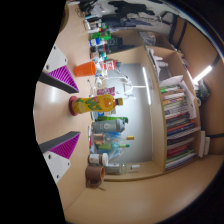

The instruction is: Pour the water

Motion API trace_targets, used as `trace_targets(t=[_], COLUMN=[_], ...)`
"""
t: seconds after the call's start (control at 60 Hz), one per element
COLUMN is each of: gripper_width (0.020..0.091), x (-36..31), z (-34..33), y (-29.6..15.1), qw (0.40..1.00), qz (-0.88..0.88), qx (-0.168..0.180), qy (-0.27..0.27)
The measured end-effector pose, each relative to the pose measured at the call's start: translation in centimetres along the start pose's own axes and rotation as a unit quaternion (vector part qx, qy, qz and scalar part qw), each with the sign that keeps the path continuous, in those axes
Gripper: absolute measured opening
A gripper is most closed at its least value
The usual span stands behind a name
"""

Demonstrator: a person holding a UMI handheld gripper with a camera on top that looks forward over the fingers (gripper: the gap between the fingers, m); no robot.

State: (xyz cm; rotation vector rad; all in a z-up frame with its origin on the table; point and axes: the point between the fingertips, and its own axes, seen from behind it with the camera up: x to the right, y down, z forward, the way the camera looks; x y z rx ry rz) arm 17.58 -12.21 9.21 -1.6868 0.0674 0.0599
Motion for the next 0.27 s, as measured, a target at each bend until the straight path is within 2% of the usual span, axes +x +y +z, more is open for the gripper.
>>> trace_targets(t=[0.083, 0.267], gripper_width=[0.0839, 0.084], x=[1.0, 0.1], z=[-2.6, -8.2], y=[0.6, 1.4], qw=[1.0, 1.0], qz=[0.0, 0.007], qx=[0.001, 0.003], qy=[0.011, -0.021])
